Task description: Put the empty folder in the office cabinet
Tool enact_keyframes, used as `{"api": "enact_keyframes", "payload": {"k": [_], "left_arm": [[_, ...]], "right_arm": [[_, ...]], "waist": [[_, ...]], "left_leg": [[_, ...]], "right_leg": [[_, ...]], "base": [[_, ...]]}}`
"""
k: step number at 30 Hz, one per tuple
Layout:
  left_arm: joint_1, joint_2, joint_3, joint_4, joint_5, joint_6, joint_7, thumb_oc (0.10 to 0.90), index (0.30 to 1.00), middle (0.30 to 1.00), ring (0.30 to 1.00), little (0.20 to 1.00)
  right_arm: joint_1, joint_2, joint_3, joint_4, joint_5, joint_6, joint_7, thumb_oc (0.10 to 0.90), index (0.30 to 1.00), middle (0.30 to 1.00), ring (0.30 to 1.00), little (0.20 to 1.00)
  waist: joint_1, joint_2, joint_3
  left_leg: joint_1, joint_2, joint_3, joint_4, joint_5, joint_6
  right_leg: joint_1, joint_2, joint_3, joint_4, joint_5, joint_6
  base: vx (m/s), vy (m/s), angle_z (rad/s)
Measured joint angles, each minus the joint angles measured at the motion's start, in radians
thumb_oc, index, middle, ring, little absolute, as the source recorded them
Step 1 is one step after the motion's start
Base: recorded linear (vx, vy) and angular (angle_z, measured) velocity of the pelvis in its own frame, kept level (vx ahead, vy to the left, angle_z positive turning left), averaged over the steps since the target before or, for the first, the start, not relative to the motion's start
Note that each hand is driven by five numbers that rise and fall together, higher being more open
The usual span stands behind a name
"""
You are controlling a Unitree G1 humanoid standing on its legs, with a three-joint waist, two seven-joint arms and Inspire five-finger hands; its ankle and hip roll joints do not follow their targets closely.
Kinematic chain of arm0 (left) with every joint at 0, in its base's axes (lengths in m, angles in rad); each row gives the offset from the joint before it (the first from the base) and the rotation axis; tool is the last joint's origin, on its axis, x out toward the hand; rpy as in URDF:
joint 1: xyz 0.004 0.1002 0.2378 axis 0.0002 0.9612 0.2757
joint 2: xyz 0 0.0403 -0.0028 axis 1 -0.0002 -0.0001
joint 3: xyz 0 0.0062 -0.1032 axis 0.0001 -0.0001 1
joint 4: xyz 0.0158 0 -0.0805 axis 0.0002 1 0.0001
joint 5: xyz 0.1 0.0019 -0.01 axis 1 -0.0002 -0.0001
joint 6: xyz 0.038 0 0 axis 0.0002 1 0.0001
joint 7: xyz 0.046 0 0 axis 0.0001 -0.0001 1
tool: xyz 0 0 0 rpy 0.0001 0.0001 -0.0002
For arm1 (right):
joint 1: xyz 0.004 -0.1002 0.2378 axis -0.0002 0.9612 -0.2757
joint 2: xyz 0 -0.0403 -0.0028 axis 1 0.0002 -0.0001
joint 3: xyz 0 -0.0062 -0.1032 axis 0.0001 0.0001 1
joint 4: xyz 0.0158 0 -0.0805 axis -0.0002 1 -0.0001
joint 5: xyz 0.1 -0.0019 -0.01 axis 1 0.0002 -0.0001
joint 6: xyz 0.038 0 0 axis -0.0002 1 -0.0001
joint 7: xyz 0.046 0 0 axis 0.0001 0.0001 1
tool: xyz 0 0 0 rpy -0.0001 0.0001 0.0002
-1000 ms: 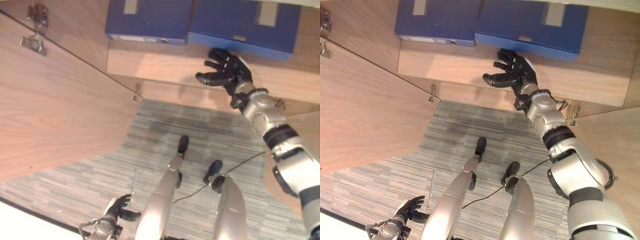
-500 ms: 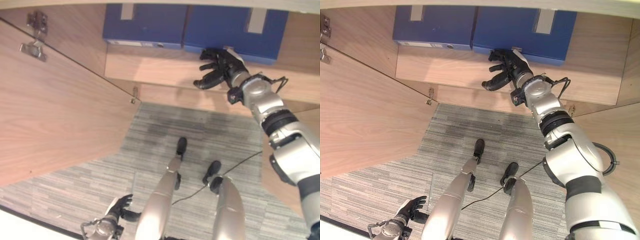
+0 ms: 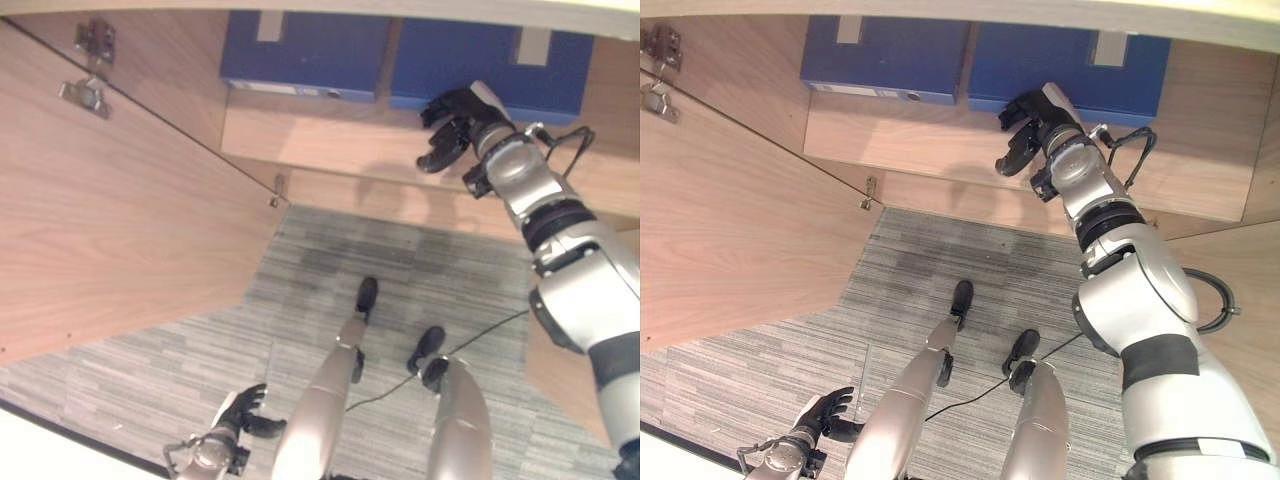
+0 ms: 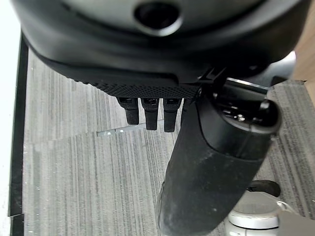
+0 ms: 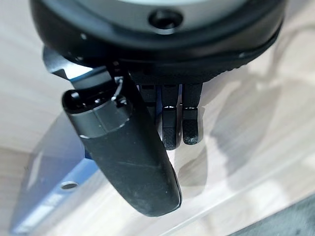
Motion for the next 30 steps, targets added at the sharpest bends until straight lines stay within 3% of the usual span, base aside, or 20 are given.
{"api": "enact_keyframes", "payload": {"k": [3,7,10,13,15,17,21,26,28,30], "left_arm": [[0.027,-0.001,0.004,-0.063,-0.001,0.005,0.000,0.800,0.900,0.900,0.900,0.900],[0.041,-0.001,0.009,-0.071,-0.001,0.007,0.002,0.800,0.900,0.900,0.900,0.900],[0.053,-0.004,0.009,-0.064,-0.001,0.004,0.005,0.800,0.900,0.900,0.900,0.900],[0.060,-0.010,0.010,-0.009,-0.001,0.000,0.006,0.800,0.900,0.900,0.900,0.900],[0.055,-0.016,0.019,0.027,0.000,0.003,0.005,0.800,0.900,0.900,0.900,0.900],[0.070,-0.017,0.019,0.041,0.000,0.002,0.005,0.800,0.900,0.900,0.900,0.900],[0.054,-0.043,0.053,0.149,0.007,0.007,0.015,0.800,0.900,0.900,0.900,0.900],[0.049,-0.090,0.061,0.215,0.032,0.015,0.025,0.800,0.900,0.900,0.900,0.900],[0.050,-0.118,0.099,0.232,0.051,0.029,0.025,0.800,0.900,0.900,0.900,0.900],[0.070,-0.125,0.088,0.244,0.062,0.032,0.022,0.800,0.900,0.900,0.900,0.900]], "right_arm": [[0.031,-0.013,0.012,-0.027,-0.106,0.003,-0.062,0.800,0.900,0.900,0.900,0.900],[0.099,-0.041,-0.005,-0.090,-0.116,0.021,-0.113,0.800,0.900,0.900,0.900,0.900],[0.148,-0.044,-0.010,-0.082,-0.115,0.030,-0.119,0.800,0.900,0.900,0.900,0.900],[0.201,0.010,-0.010,-0.043,-0.114,0.032,-0.114,0.800,0.900,0.900,0.900,0.900],[0.234,0.049,-0.011,-0.044,-0.116,0.050,-0.104,0.800,0.900,0.900,0.900,0.900],[0.304,0.086,-0.016,-0.047,-0.116,0.048,-0.091,0.800,0.900,0.900,0.900,0.900],[0.501,0.180,-0.166,-0.036,-0.106,0.047,-0.078,0.800,0.900,0.900,0.900,0.900],[0.644,0.245,-0.172,-0.056,-0.061,0.042,-0.079,0.800,0.900,0.900,0.900,0.900],[0.725,0.250,-0.205,-0.073,-0.054,0.040,-0.072,0.800,0.900,0.900,0.900,0.900],[0.793,0.280,-0.201,-0.039,-0.045,0.046,-0.053,0.800,0.900,0.900,0.900,0.900]], "waist": [[0.006,0.007,-0.012],[0.004,0.010,-0.013],[-0.002,0.027,-0.032],[-0.017,0.032,-0.068],[-0.035,0.031,-0.069],[-0.037,0.017,-0.126],[-0.053,-0.007,-0.188],[-0.099,-0.023,-0.246],[-0.096,-0.027,-0.253],[-0.103,-0.037,-0.298]], "left_leg": [[0.019,0.003,-0.003,-0.048,0.000,0.000],[0.067,0.005,-0.005,-0.100,0.000,0.000],[0.118,0.009,-0.004,-0.129,0.004,-0.005],[0.165,0.020,0.005,-0.130,0.036,-0.010],[0.215,0.025,0.008,-0.133,0.023,-0.012],[0.228,0.028,0.017,-0.137,0.008,-0.011],[0.327,0.044,0.034,-0.150,-0.003,-0.014],[0.374,0.067,0.052,-0.149,-0.036,-0.026],[0.419,0.069,0.061,-0.150,-0.037,-0.019],[0.437,0.071,0.064,-0.150,-0.058,-0.022]], "right_leg": [[0.010,0.001,-0.010,-0.023,0.007,0.007],[0.048,0.009,-0.014,-0.065,0.024,0.015],[0.107,0.023,-0.014,-0.123,0.045,0.029],[0.175,0.042,-0.009,-0.174,0.055,0.044],[0.242,0.052,-0.012,-0.218,0.060,0.050],[0.257,0.058,-0.004,-0.241,0.060,0.055],[0.379,0.085,-0.006,-0.328,0.074,0.057],[0.442,0.113,0.002,-0.378,0.085,0.047],[0.489,0.118,0.003,-0.397,0.091,0.043],[0.509,0.123,0.009,-0.412,0.086,0.051]], "base": [[0.00,-0.015,0.07],[0.01,-0.001,-0.04],[0.03,-0.003,-0.11],[0.06,0.007,-0.14],[0.06,0.005,-0.12],[0.09,-0.007,-0.17],[0.05,0.001,-0.10],[0.02,0.029,-0.13],[0.06,0.012,-0.13],[0.10,0.027,-0.09]]}}
